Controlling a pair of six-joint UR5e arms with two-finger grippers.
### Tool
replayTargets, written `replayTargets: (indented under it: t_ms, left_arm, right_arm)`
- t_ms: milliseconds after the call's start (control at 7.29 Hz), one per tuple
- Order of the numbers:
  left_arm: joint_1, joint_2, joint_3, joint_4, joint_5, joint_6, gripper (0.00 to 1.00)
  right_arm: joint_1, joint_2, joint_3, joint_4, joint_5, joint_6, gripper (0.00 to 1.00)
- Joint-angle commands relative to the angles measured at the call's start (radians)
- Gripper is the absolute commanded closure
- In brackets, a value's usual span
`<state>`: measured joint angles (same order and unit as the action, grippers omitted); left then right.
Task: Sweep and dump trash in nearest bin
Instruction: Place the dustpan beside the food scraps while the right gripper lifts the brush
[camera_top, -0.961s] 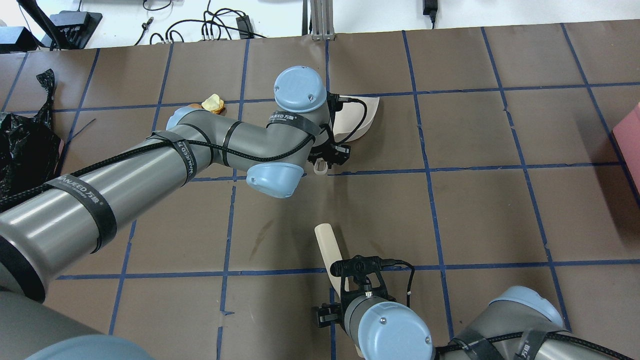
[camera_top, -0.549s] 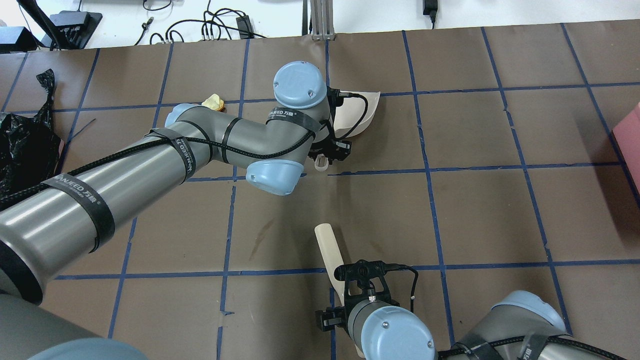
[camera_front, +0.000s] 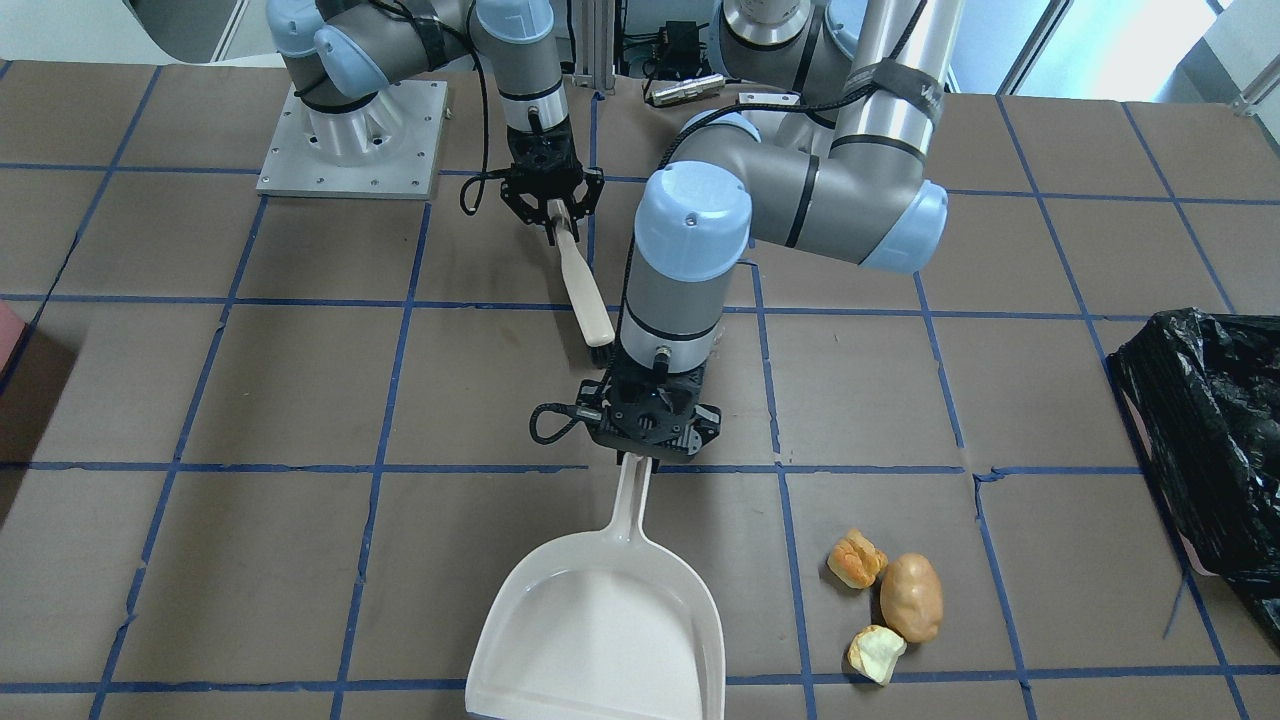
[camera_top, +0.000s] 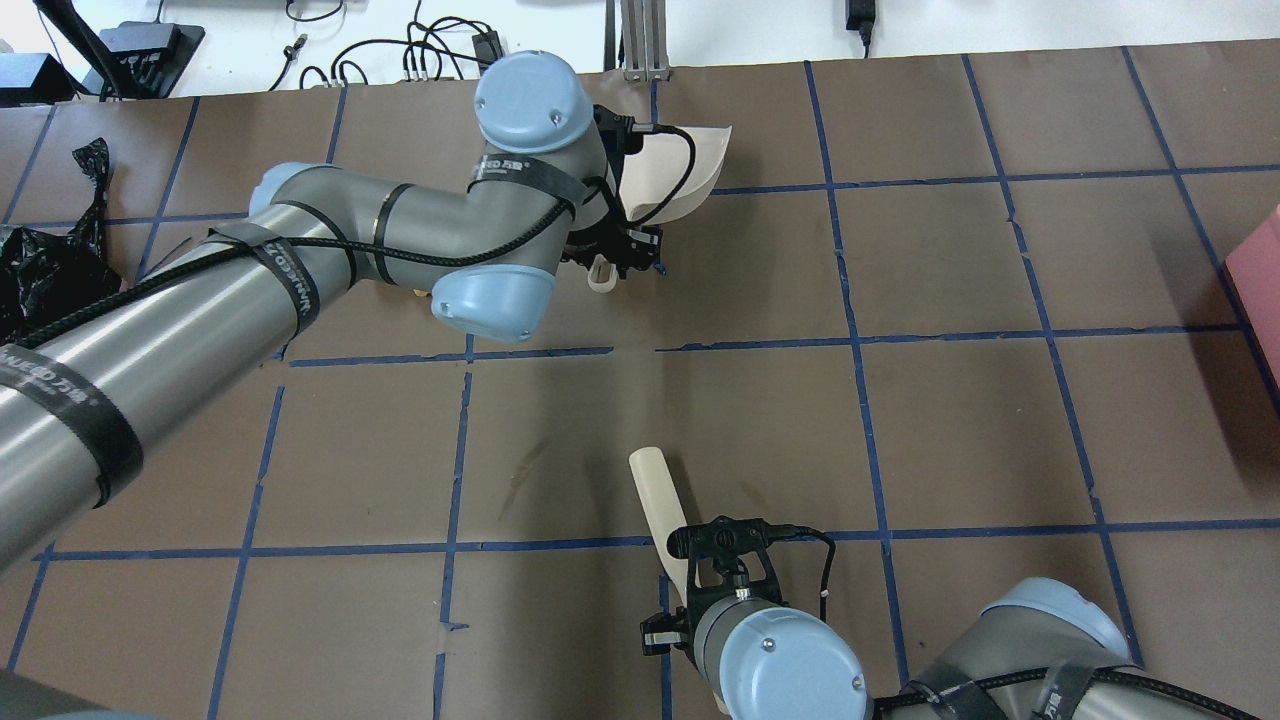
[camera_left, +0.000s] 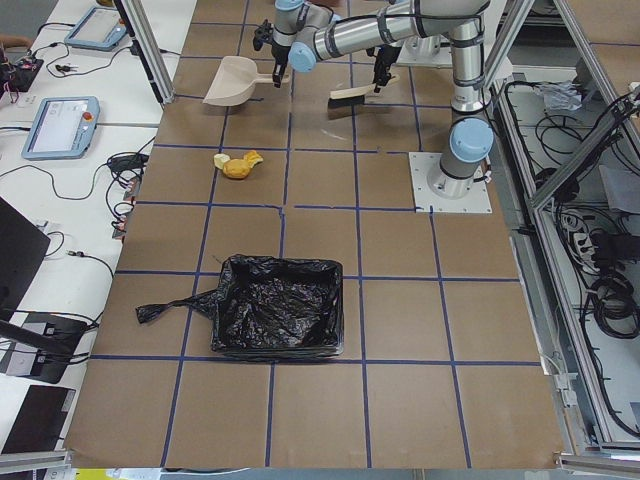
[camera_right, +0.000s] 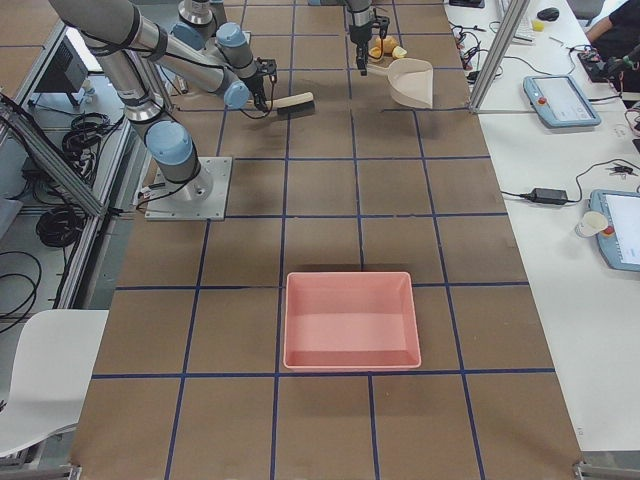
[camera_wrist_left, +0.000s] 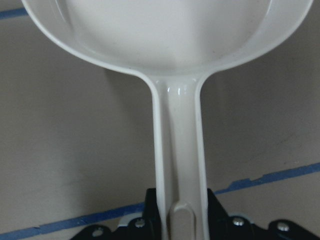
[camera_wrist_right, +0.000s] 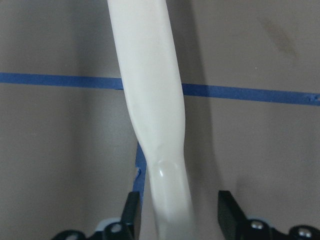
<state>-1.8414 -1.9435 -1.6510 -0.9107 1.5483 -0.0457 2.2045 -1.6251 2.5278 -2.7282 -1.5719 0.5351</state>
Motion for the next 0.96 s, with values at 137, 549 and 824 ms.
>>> replayTargets:
  t_ms: [137, 549, 824]
  left_arm:
    - [0.163, 0.112, 0.037, -0.195, 0.0, 0.328, 0.77]
    - [0.327, 0.22, 0.03, -0.341, 0.001, 0.628, 0.77]
    - [0.451, 0.262, -0.01, -0.39, 0.004, 0.903, 0.78]
  right_arm:
    - [-0.002, -0.001, -0.017, -0.001, 0.007, -0.001, 0.92]
    - [-0.054, 0.002, -0.248, 0.228, 0.016, -0.018, 0.94]
    - [-0.071, 0.054, -0.458, 0.401, 0.02, -0.03, 0.95]
